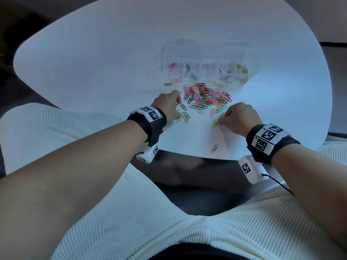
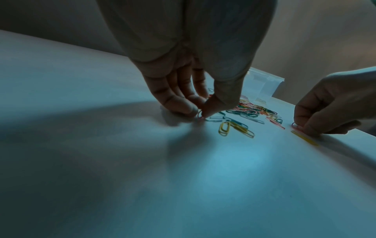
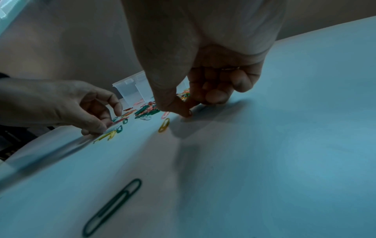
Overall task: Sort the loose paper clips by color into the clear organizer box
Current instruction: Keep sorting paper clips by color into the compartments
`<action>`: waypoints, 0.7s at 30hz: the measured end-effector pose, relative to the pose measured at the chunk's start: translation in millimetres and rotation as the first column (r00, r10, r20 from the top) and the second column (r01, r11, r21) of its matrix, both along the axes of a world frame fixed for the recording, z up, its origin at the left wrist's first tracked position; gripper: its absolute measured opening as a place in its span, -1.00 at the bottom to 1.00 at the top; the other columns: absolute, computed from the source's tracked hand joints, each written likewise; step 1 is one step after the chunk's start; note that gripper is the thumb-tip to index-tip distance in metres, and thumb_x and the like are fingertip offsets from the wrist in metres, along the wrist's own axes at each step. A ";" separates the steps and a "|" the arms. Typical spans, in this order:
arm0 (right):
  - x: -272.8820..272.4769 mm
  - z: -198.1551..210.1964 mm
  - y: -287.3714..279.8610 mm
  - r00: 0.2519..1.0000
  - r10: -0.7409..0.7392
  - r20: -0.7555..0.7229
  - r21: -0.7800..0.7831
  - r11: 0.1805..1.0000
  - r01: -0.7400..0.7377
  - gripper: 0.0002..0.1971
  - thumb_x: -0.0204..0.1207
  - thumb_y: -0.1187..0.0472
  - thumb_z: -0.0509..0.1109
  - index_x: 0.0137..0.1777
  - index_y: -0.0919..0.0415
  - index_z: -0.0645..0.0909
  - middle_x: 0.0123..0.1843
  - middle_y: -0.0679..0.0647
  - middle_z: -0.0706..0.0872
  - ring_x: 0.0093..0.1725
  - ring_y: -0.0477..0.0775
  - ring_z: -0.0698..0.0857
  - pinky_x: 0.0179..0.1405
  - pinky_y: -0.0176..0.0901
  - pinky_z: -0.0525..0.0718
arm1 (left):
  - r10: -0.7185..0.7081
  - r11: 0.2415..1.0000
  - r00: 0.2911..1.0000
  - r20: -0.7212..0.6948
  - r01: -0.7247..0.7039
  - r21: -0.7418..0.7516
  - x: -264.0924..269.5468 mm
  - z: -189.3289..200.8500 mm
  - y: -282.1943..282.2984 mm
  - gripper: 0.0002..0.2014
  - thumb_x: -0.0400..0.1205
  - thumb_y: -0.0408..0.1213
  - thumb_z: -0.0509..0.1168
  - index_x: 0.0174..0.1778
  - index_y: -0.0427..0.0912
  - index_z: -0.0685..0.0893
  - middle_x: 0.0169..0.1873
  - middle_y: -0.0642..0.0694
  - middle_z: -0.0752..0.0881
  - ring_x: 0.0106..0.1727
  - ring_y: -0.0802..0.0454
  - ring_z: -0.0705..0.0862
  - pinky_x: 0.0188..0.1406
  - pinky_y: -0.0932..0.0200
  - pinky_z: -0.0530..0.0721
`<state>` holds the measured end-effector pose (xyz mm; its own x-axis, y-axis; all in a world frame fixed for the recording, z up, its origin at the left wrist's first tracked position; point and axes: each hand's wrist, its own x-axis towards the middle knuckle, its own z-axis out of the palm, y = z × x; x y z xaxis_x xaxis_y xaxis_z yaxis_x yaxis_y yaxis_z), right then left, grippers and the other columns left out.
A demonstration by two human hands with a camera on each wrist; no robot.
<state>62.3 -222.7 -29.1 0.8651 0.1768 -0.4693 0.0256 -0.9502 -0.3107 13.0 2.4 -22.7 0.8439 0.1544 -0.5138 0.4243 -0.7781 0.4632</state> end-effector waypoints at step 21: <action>-6.2 0.3 17.8 0.991 0.056 0.119 0.042 0.997 -0.062 -0.79 0.46 -0.08 0.48 -0.04 0.02 0.75 -0.15 0.09 0.74 -0.19 0.15 0.67 -0.26 -0.17 0.54 | 0.117 0.993 0.989 0.094 -0.116 -0.011 13.6 12.0 8.1 -0.86 0.56 -0.03 0.31 -0.02 0.08 0.67 -0.16 0.01 0.68 -0.06 -0.08 0.67 -0.05 0.11 0.61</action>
